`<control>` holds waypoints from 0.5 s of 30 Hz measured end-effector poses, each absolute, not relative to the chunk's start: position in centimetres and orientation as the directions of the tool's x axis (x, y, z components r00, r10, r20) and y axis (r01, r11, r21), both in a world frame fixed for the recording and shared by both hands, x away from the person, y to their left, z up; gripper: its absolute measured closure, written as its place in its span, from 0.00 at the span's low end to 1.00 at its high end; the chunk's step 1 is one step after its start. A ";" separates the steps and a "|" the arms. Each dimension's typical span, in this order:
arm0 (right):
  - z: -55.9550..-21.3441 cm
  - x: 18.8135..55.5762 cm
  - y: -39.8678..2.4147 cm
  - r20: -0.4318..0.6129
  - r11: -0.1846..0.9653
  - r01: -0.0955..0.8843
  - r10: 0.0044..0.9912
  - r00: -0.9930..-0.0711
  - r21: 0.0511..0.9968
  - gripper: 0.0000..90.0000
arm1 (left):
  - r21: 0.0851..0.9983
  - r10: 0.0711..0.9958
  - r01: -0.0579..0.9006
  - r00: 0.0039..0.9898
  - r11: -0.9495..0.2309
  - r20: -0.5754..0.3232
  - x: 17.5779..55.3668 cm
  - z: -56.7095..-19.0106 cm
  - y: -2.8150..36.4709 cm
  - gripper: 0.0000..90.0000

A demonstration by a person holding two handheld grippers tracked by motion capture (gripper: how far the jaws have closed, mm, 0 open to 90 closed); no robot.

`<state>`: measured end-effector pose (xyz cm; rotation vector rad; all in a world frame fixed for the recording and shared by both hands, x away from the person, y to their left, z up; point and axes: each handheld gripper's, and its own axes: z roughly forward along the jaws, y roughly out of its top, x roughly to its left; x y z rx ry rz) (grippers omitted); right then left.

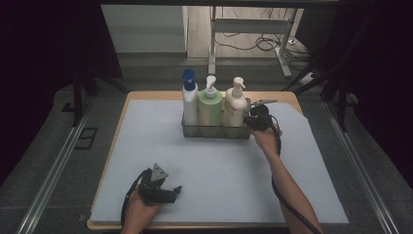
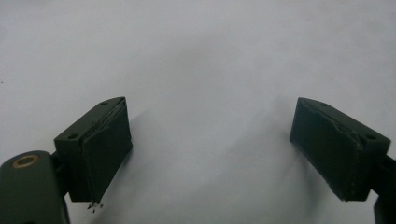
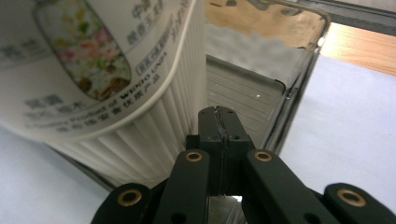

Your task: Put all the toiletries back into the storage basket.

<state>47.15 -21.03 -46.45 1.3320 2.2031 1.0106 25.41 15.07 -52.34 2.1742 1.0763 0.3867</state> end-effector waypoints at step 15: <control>-46.5 46.9 -20.3 0.046 0.311 0.598 0.862 -0.504 0.739 0.99 | 0.682 0.788 0.589 0.615 -0.434 -0.030 25.4 -52.3 15.1 0.14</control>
